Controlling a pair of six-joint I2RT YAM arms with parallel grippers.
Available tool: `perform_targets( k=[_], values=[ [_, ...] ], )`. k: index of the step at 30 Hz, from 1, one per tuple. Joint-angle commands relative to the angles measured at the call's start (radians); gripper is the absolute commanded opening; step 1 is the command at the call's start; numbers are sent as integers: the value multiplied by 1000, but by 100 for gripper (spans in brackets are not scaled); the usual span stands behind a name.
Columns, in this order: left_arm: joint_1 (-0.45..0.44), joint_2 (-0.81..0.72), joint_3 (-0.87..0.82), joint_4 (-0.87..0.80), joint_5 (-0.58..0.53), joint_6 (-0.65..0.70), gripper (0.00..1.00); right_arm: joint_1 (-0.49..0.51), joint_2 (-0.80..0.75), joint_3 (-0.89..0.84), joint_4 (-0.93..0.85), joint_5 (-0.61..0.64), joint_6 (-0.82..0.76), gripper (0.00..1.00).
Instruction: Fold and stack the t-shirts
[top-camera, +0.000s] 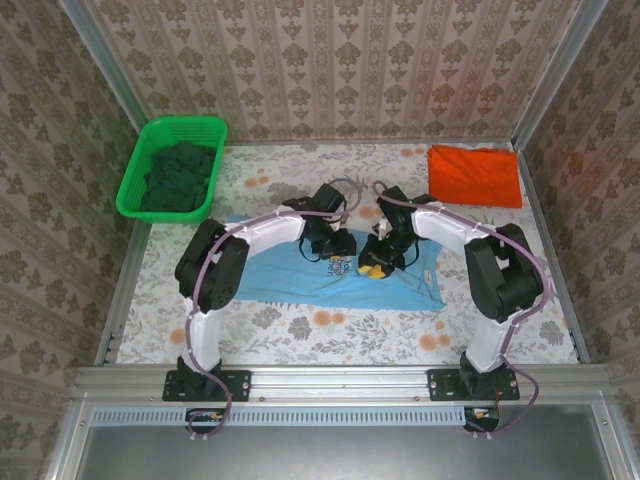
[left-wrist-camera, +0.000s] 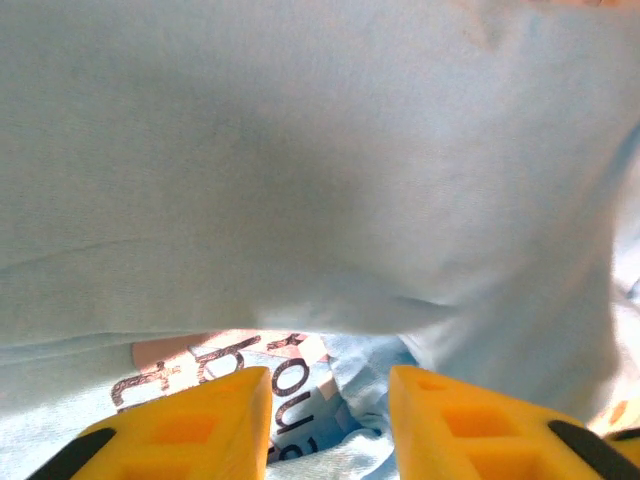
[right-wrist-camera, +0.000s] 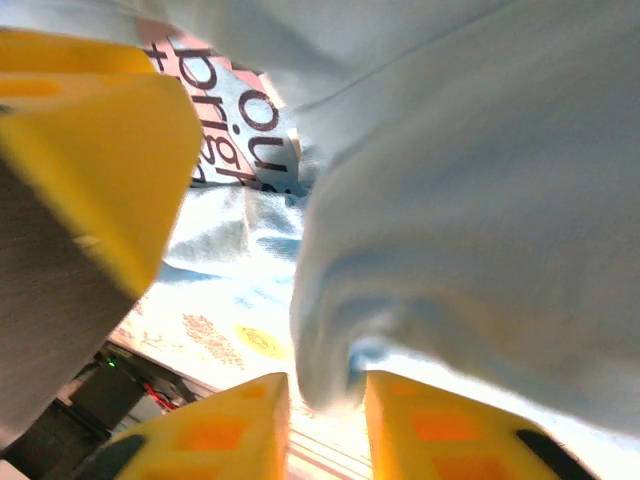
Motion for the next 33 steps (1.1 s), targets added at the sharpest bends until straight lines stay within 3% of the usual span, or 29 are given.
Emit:
perform_targets(
  k=[1, 3, 8, 11, 14, 18, 22, 27, 33],
  values=[
    [8, -52, -6, 30, -11, -22, 43, -2, 8, -26, 2, 34, 25, 43],
    [17, -52, 10, 15, -16, -20, 45, -30, -20, -35, 14, 48, 28, 53],
    [79, -65, 59, -52, -30, 20, 45, -142, -124, -41, 14, 14, 16, 56],
    [144, -68, 102, -139, -92, 88, 45, -274, -208, -114, 83, 13, 57, 53],
    [228, -52, 129, -196, -142, 150, 42, -366, -238, -162, 173, 55, 91, 42],
    [344, 14, 179, -251, -174, 201, 33, -394, -130, -99, 180, 121, 55, 28],
    [392, 93, 232, -291, -232, 257, 32, -394, -23, -52, 206, 212, 47, 20],
    [441, 184, 261, -319, -277, 255, 30, -412, 114, 22, 221, 259, 39, 20],
    [480, 232, 243, -302, -315, 225, 29, -489, 198, 105, 117, 383, 47, 28]
  ],
)
